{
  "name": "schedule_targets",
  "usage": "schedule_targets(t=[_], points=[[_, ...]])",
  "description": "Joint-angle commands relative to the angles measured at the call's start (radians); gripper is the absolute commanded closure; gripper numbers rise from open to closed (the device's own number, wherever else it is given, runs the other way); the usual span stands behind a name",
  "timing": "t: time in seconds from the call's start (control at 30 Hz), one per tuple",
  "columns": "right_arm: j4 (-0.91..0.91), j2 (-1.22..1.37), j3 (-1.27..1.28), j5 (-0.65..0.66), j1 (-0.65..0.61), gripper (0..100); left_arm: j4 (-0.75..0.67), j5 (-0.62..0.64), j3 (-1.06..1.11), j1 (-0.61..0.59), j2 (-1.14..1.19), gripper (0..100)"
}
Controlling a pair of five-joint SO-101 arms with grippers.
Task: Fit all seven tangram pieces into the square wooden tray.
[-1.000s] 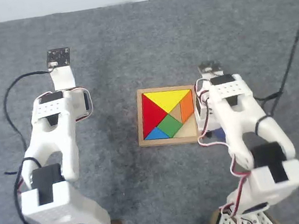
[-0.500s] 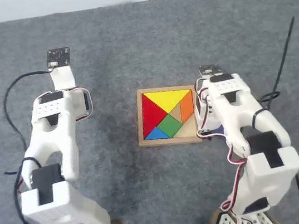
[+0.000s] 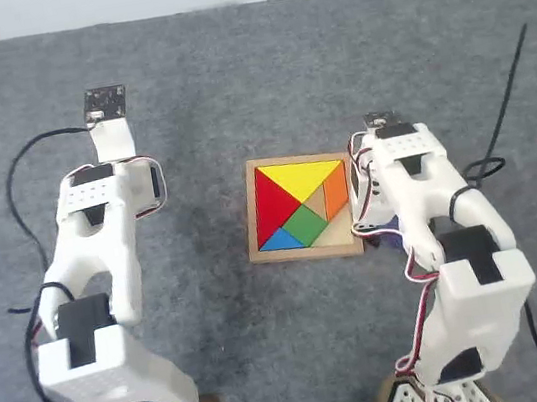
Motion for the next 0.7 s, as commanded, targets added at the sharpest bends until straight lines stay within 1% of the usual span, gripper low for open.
schedule_targets(t=[0.0,0.07,0.17,0.23,0.53,0.67], points=[[-0.012,0.018,-0.058,-0.017,0.033,69.3,-0.023,0.003,-0.01,0.005,-0.006,98],[-0.016,0.019,-0.057,-0.017,0.033,71.2,-0.023,0.003,-0.012,0.005,-0.006,98],[-0.018,0.019,-0.057,-0.018,0.033,77.9,-0.023,0.003,-0.012,0.005,-0.006,98],[-0.018,0.019,-0.055,-0.018,0.033,80.5,-0.023,0.003,-0.012,0.005,-0.006,98],[-0.004,0.007,-0.054,-0.017,0.035,81.2,-0.028,0.003,-0.013,0.005,-0.006,98],[0.013,-0.048,-0.054,-0.011,0.035,81.2,-0.028,0.003,-0.015,0.0,-0.006,98]])
